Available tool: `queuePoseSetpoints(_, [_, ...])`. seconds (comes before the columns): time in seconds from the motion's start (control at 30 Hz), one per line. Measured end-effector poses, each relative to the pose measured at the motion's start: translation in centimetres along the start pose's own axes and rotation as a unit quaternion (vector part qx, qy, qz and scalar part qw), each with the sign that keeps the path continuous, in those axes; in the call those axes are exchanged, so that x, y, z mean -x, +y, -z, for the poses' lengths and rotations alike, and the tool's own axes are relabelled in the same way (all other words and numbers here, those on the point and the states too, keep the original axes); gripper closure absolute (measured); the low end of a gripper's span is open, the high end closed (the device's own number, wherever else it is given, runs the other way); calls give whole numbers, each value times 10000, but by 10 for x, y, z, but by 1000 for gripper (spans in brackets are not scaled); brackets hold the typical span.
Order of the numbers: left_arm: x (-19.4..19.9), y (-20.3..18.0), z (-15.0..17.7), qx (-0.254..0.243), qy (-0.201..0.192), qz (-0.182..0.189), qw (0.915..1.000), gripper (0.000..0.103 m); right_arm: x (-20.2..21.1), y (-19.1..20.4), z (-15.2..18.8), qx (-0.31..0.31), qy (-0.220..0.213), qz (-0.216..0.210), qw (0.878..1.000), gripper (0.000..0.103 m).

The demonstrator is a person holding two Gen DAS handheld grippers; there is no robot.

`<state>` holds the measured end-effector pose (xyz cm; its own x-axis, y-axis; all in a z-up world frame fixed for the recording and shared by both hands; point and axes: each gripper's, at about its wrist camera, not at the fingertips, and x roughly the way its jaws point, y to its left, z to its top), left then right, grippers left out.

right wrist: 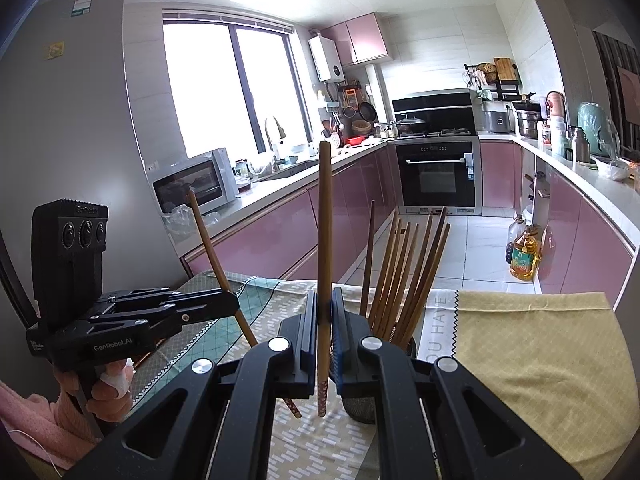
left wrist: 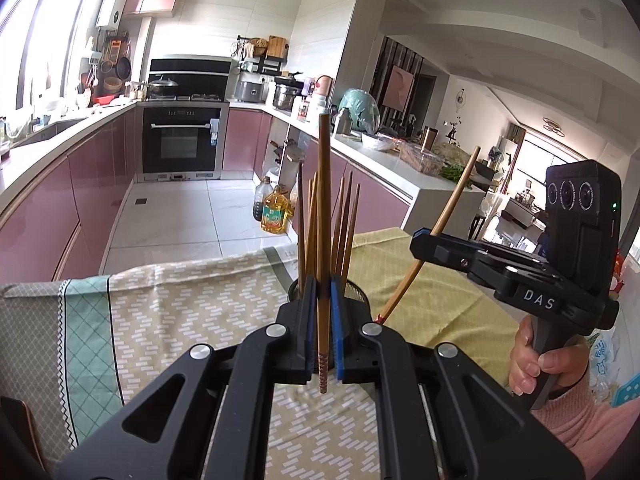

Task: Organize utensils
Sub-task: 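Carry the left tool's chopstick over the mesh cup while the right tool holds its own tilted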

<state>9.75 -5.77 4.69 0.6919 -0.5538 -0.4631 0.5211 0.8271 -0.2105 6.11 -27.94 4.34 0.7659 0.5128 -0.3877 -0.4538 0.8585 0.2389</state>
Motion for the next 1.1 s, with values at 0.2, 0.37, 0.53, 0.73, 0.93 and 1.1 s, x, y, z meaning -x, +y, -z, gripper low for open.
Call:
queuePoseSetpoints(0.2, [5, -4, -11, -57, -152, 4, 9999, 95, 1, -1, -7, 46, -70, 14, 10000, 97])
queuePoseSetpoints(0.37, [6, -8, -21, -66, -265, 9, 9996, 95, 3, -3, -12, 57, -142, 16, 9999, 97])
queuePoseSetpoints(0.53, [7, -10, -28, -77, -350, 44, 9993, 95, 4, -5, -17, 62, -212, 17, 9998, 97])
queuePoseSetpoints(0.73, [6, -11, -32, -66, -392, 67, 9992, 95, 3, -5, -23, 101, -267, 22, 9996, 97])
queuePoseSetpoints(0.93, [1, -12, -36, -72, -406, 65, 9991, 95, 2, -6, -26, 109, -294, 19, 9995, 97])
queuePoseSetpoints(1.1, [-2, -13, -36, -83, -415, 38, 9991, 95, 2, -7, -28, 105, -300, 39, 9995, 97])
